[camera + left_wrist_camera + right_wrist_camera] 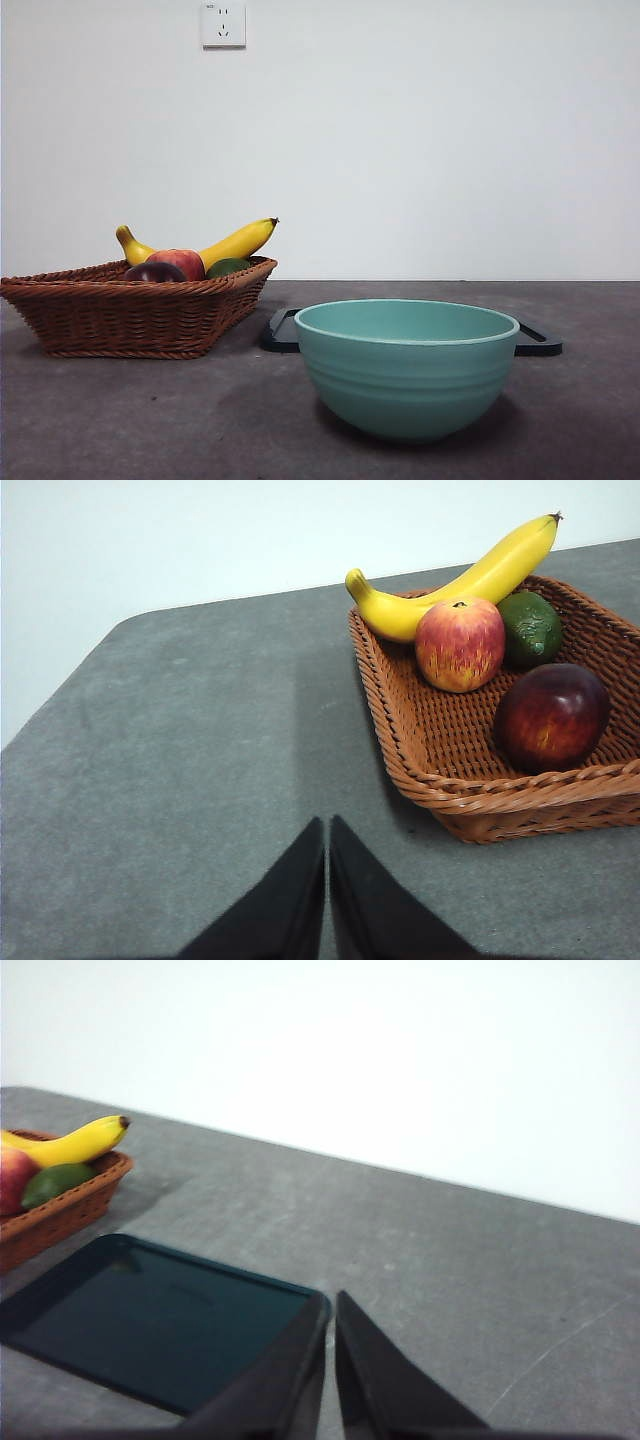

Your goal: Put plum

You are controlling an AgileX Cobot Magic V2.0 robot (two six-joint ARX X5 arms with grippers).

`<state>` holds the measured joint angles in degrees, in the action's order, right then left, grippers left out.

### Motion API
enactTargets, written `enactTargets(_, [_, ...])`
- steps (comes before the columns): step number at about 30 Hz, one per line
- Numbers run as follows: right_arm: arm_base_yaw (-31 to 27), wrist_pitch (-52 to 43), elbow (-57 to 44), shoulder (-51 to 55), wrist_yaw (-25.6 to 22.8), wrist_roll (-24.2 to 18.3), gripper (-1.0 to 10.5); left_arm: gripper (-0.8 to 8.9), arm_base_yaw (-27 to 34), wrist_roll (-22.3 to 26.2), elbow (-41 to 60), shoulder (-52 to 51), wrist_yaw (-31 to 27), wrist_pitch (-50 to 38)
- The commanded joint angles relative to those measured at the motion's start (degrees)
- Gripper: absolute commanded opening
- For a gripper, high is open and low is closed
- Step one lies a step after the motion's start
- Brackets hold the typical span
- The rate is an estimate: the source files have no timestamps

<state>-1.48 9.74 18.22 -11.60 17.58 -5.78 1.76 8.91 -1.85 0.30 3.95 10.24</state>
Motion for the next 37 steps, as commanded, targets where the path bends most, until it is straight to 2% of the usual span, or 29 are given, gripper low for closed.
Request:
enactTargets(1, [-0.2,-3.8,-5.0,3.4,-1.4,0.2,0.1,0.07,0.2,-0.5,1.0,-0.1,-0.1,0.7])
enactTargets(6, [-0.2,-4.6,-10.4,8.2,-6.0,2.7,0.1,0.07,0.2,-0.5,1.1,-0.1,-0.1,0.7])
enactTargets(12, [-0.2,-4.6,-13.9,11.4,-8.9,4.1,0.1,0.07,0.2,-0.5,1.0,-0.1,-0.1,0.7])
enactTargets(21, [-0.2,-4.3,-17.6,11.4,-9.5,5.2,0.1,0.07,0.2,-0.5,1.0,-0.1,-0.1,0.6])
enactTargets(30, [-0.2,0.3,-17.6,11.4,-11.6,5.8,0.1,0.07,0.2,-0.5,1.0,-0.1,-0.1,0.7])
enactTargets(37, [-0.2,-0.3,-17.6,11.4,-11.7,5.9,0.1,0.07,0.2,-0.5,1.0,-0.1,-0.1,0.6])
